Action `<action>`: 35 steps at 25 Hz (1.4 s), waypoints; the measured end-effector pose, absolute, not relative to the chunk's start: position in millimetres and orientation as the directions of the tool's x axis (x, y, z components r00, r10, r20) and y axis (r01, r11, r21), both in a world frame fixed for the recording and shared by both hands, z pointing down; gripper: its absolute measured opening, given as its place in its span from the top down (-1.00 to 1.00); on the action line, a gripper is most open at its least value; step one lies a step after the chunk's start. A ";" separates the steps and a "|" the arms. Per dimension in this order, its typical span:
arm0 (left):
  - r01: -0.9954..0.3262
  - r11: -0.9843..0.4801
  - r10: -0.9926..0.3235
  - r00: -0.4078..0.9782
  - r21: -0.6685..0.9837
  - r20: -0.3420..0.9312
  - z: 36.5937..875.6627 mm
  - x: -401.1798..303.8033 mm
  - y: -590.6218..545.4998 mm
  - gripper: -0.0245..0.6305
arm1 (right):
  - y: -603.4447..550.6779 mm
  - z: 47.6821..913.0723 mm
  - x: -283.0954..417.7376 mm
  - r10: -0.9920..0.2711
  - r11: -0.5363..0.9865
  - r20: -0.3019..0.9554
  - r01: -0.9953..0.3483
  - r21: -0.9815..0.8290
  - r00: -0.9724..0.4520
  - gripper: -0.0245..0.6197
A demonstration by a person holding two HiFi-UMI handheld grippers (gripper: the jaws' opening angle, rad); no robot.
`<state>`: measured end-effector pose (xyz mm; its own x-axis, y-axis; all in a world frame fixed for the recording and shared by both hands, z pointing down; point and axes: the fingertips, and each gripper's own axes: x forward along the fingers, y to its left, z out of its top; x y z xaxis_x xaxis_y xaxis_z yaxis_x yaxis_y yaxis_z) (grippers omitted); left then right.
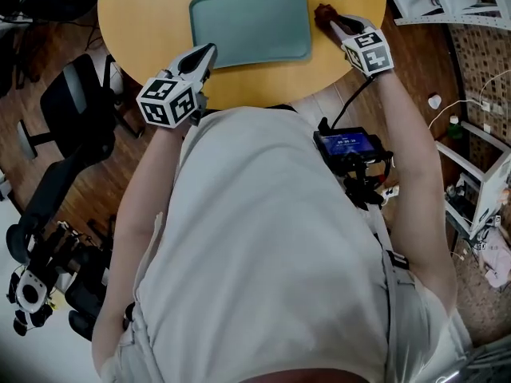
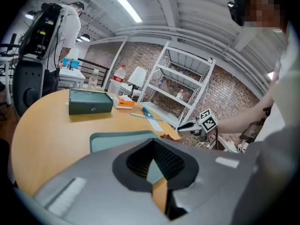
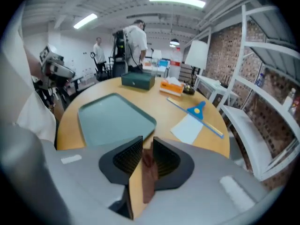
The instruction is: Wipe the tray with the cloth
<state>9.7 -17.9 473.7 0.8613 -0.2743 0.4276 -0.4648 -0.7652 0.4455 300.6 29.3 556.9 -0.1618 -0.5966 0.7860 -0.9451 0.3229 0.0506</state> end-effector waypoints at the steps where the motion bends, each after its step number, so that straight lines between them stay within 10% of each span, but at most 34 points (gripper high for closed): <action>1: -0.462 -0.771 -0.279 0.864 0.439 0.420 470.6 11.8 -24.6 0.93 | 22.2 541.4 288.7 -0.631 0.327 0.748 -0.945 0.019 -0.204 0.72; 13: -0.360 -0.853 -0.291 0.929 0.377 0.230 366.4 43.6 -69.6 0.93 | -19.2 385.2 163.8 -0.728 0.519 0.418 -0.835 -0.182 -0.544 0.92; 35: -0.340 -0.858 -0.270 0.936 0.386 0.226 366.3 45.8 -56.3 0.93 | -13.9 382.6 142.8 -0.714 0.561 0.417 -0.816 -0.140 -0.563 0.92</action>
<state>45.8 -56.3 366.3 0.9361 -0.2697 0.2256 -0.3400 -0.8577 0.3857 142.8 -13.9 382.6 -0.5626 -0.7138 0.4172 -0.8158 0.5610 -0.1404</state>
